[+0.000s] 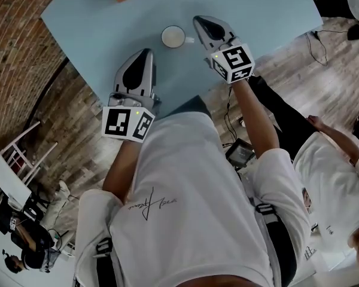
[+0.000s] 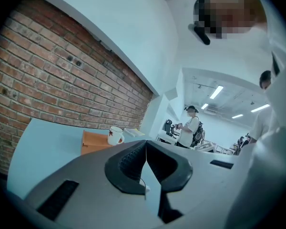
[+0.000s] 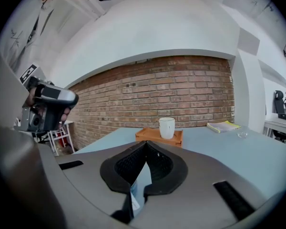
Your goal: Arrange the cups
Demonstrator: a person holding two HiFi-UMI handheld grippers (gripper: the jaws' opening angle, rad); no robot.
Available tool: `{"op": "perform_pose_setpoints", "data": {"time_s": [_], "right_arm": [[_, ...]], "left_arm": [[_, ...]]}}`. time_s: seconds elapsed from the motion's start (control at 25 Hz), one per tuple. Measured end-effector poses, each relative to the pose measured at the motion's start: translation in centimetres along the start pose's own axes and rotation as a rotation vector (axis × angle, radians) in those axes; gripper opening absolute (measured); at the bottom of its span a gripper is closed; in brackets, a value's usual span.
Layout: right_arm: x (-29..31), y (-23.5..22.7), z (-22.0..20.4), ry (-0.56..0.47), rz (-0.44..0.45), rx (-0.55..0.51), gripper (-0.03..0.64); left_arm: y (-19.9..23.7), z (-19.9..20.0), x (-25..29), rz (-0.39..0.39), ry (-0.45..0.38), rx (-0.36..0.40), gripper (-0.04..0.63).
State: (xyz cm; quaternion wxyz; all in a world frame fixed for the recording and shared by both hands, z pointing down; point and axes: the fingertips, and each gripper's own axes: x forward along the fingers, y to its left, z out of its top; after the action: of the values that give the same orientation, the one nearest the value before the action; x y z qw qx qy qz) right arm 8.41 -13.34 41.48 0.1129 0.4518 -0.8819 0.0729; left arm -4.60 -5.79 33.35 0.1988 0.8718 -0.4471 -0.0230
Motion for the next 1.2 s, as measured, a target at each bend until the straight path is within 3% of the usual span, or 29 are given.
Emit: {"op": "perform_pose_setpoints", "data": {"time_s": [0.48,0.88,1.0,1.2], "right_arm": [[-5.7,5.0,-0.8,-0.006,0.029,-0.044,0.023],[-4.4,4.6,-4.6,0.071,0.095,-0.051,0.026],[-3.6,4.1,-5.9,0.095,0.125,-0.042,0.082],[-2.1,3.7,-7.7,0.134,0.174,-0.042,0.101]], "left_arm": [[-2.8,-1.4,-2.2,-0.007,-0.004,0.072,0.008],[-3.1,-2.4,-2.2,-0.011,0.022,0.084,0.009],[-3.2,-2.5,-2.0,-0.004,0.027,0.084,0.008],[-2.9,-2.8,-1.8,0.016,0.038,0.078,0.009]]}}
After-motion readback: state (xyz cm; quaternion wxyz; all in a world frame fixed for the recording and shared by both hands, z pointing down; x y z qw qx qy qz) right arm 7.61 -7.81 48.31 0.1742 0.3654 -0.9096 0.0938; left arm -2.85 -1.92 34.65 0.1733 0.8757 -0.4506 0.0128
